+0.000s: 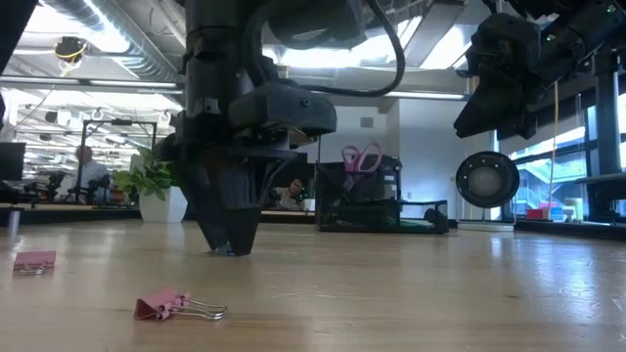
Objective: Pick and place office supplies into organizer
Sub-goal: Put the blue binder clip into the black desk organizer
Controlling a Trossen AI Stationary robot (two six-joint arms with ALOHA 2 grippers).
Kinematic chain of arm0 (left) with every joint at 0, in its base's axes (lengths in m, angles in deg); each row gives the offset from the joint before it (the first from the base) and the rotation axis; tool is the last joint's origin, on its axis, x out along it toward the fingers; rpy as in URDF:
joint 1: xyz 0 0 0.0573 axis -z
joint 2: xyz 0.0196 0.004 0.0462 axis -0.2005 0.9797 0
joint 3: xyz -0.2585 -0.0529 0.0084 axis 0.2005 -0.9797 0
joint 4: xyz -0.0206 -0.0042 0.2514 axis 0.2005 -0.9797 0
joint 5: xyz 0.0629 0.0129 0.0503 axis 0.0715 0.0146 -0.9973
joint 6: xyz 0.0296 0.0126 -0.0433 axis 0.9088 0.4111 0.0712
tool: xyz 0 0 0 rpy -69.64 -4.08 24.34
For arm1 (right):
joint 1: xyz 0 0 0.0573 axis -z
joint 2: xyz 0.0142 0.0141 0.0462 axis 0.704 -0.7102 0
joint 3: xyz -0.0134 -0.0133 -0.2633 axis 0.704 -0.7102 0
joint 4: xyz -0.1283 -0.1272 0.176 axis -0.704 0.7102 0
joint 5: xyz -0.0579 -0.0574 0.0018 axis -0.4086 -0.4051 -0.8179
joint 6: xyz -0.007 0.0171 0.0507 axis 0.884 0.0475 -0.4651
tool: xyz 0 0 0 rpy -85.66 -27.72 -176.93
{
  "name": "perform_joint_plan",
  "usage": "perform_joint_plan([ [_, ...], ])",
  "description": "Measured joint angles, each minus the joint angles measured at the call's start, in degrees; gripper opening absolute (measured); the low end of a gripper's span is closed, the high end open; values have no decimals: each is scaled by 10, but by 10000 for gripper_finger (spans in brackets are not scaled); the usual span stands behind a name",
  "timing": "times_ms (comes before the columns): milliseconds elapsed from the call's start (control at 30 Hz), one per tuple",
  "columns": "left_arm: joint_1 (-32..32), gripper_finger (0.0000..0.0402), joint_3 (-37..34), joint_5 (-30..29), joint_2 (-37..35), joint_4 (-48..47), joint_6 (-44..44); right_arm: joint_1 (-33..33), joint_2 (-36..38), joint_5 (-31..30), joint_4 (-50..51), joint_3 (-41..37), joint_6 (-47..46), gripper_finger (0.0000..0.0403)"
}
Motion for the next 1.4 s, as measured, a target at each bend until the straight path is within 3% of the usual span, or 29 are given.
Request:
perform_joint_plan([
  [833, -1, 83, -2, 10, 8, -7, -42, 0, 0, 0, 0, 0, 2, 76],
  [1167, 0, 106, -2, 21, 8, -9, -6, 0, 0, 0, 0, 0, 2, 76],
  [1400, 0, 142, -2, 23, 8, -5, -60, 0, 0, 0, 0, 0, 2, 76],
])
